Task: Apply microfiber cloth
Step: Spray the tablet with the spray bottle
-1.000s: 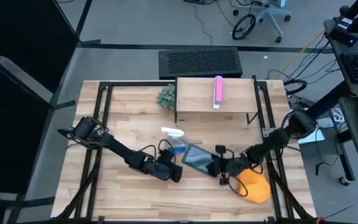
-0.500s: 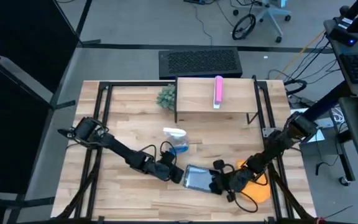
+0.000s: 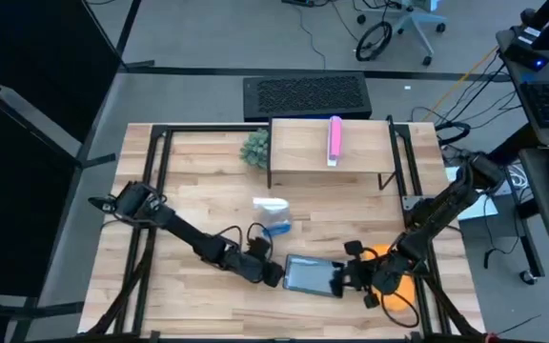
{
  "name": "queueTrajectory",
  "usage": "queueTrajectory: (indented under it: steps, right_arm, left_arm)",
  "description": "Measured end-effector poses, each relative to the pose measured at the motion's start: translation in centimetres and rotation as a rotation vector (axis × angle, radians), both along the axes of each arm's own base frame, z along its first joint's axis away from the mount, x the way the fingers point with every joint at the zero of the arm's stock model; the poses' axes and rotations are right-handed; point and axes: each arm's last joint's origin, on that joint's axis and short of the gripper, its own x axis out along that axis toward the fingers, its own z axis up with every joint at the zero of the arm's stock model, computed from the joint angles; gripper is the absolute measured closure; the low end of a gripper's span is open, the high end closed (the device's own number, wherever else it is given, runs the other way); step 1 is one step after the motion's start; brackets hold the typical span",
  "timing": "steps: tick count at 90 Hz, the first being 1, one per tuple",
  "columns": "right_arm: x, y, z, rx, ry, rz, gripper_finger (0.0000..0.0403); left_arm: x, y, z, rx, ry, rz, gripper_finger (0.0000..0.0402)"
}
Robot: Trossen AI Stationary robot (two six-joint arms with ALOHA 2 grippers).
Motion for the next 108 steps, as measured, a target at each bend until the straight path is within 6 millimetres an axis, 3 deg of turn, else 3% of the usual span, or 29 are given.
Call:
queueTrajectory:
  steps: [18, 32, 55, 71, 90, 99, 108]
  right_arm:
    - [-0.3, 0.7, -1.9, -0.031, 0.056, -0.037, 0.0293]
    - [-0.2, 0.7, -3.3, -0.086, 0.075, -0.069, 0.0278]
    - [0.0, 0.8, -3.6, -0.103, 0.055, -0.09, 0.0275]
    - [0.7, 0.9, -3.5, -0.11, -0.018, -0.097, 0.0275]
    - [1.4, 1.5, -5.0, -0.113, -0.034, -0.093, 0.0275]
    - [1.1, 1.5, -4.6, -0.111, -0.029, -0.08, 0.0275]
    - [0.5, 1.6, -2.9, -0.121, -0.011, -0.044, 0.0275]
  left_arm:
    - [1.4, -0.3, 1.4, 0.063, 0.07, 0.023, 0.0234]
    - [2.1, -1.0, -0.3, 0.001, 0.095, 0.046, 0.0234]
    - [3.7, -1.8, -2.4, -0.071, 0.043, 0.052, 0.0233]
    - [4.7, -1.5, -2.8, -0.117, -0.048, 0.054, 0.0233]
    - [5.4, -1.2, -3.0, -0.126, -0.111, 0.051, 0.0233]
    - [5.3, -1.2, -2.9, -0.121, -0.1, 0.052, 0.0233]
    - [5.2, -1.2, -2.6, -0.097, -0.095, 0.037, 0.0233]
